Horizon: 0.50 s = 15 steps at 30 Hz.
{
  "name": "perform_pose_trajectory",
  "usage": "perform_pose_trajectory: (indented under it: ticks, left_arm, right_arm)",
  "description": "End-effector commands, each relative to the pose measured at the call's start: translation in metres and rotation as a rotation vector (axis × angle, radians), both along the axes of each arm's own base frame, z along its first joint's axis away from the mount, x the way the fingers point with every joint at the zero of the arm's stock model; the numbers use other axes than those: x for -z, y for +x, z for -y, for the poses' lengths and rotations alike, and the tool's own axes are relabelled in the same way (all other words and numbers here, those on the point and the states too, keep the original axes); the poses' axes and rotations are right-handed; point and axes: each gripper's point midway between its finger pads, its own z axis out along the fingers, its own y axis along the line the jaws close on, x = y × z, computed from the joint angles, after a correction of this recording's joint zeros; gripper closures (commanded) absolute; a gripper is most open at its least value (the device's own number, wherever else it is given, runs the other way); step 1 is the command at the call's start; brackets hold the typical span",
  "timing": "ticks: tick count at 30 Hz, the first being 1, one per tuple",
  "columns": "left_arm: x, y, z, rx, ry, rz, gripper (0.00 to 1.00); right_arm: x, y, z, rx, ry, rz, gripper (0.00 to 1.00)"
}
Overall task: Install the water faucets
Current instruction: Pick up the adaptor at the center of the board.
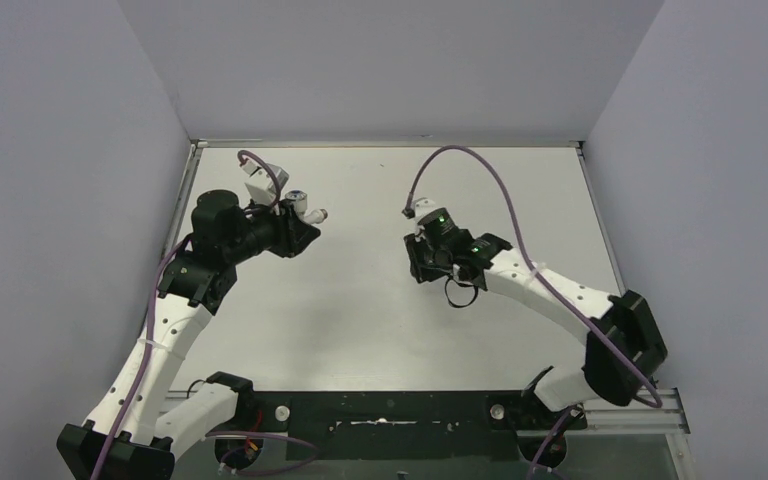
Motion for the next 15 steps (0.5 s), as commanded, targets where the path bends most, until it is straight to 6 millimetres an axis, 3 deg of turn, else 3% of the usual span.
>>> perform_pose_trajectory:
  ticks: [1, 3, 7, 15]
  left_arm:
    - [-0.041, 0.008, 0.011, 0.018, -0.108, 0.080, 1.00]
    - [-0.044, 0.009, 0.014, 0.017, -0.122, 0.044, 1.00]
    - [-0.046, 0.007, 0.018, 0.030, -0.153, 0.019, 1.00]
    - [-0.079, 0.001, 0.021, 0.041, -0.222, 0.082, 1.00]
  right_arm:
    - [-0.083, 0.040, 0.007, 0.135, 0.223, 0.332, 1.00]
    - [-0.106, 0.040, 0.012, 0.127, 0.303, 0.417, 1.00]
    - [-0.124, 0.034, 0.021, 0.124, 0.369, 0.508, 1.00]
    - [-0.165, 0.021, 0.027, 0.107, 0.552, 0.616, 1.00]
